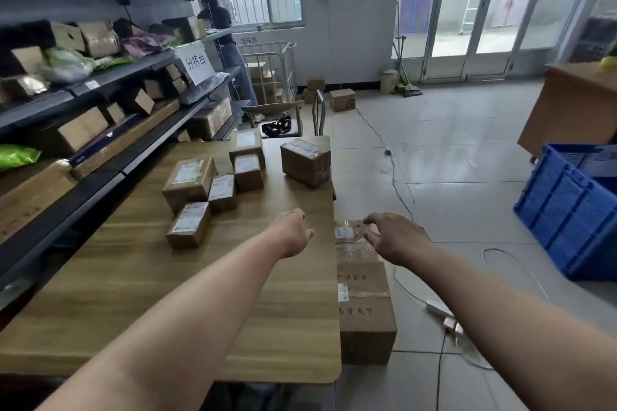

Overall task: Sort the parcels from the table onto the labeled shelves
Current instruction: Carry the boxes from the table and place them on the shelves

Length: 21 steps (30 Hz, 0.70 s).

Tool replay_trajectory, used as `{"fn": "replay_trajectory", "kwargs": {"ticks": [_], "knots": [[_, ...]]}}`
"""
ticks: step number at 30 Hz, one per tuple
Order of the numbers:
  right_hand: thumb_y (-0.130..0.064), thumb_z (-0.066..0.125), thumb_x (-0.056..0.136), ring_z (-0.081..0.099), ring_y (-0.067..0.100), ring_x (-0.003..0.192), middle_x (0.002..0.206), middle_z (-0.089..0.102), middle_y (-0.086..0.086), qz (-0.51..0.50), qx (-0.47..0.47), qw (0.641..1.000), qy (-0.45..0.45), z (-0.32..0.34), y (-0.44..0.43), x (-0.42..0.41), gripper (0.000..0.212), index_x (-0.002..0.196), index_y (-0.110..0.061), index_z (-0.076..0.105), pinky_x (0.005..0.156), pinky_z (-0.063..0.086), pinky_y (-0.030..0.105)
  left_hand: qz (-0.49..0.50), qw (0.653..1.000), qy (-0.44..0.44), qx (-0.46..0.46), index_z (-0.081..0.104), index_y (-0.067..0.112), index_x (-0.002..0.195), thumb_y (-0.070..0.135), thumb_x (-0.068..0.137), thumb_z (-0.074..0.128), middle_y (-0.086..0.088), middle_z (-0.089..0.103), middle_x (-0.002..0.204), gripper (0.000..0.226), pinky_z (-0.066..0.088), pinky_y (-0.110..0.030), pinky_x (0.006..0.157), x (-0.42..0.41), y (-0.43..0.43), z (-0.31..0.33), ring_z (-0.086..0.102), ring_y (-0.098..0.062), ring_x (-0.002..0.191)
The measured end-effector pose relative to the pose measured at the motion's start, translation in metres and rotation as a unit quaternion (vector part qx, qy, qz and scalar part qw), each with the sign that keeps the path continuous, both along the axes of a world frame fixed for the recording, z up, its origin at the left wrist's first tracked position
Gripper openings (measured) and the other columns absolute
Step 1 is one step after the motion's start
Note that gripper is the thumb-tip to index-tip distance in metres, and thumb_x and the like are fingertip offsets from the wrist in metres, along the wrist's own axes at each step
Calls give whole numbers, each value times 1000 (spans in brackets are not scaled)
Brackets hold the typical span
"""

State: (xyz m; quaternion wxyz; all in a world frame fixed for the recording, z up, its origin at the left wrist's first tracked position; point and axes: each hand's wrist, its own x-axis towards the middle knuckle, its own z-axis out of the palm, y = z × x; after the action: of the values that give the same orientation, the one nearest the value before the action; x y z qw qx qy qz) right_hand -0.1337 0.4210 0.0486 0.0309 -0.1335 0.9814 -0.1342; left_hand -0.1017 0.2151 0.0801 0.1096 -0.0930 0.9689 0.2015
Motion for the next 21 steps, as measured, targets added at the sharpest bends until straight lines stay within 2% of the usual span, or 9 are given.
{"fn": "replay_trajectory", "kwargs": {"ticks": [8, 16, 21], "knots": [[-41, 47, 96, 50, 21, 122, 135, 54, -2, -13, -22, 1000, -8, -7, -15, -94, 39, 133, -29, 49, 94, 41, 39, 54, 998, 8, 23, 39, 15, 146, 35, 97, 53, -7, 38, 151, 54, 31, -33, 107, -82, -28, -8, 38, -26, 137], [-41, 48, 95, 51, 25, 120, 132, 56, 1, 42, -27, 998, -37, -36, -66, -216, 39, 132, -31, 49, 91, 44, 40, 121, 991, -23, 48, 40, 17, 145, 34, 97, 53, -5, 39, 151, 52, 33, -33, 107, -165, -51, -44, 39, -25, 136], [-41, 50, 93, 47, 24, 123, 136, 50, 0, 101, -30, 994, -41, -53, -102, -301, 43, 134, -29, 47, 89, 41, 37, 187, 980, -58, 38, 39, 18, 145, 35, 97, 54, -6, 40, 150, 53, 35, -35, 105, -228, -65, -57, 41, -26, 134]]}}
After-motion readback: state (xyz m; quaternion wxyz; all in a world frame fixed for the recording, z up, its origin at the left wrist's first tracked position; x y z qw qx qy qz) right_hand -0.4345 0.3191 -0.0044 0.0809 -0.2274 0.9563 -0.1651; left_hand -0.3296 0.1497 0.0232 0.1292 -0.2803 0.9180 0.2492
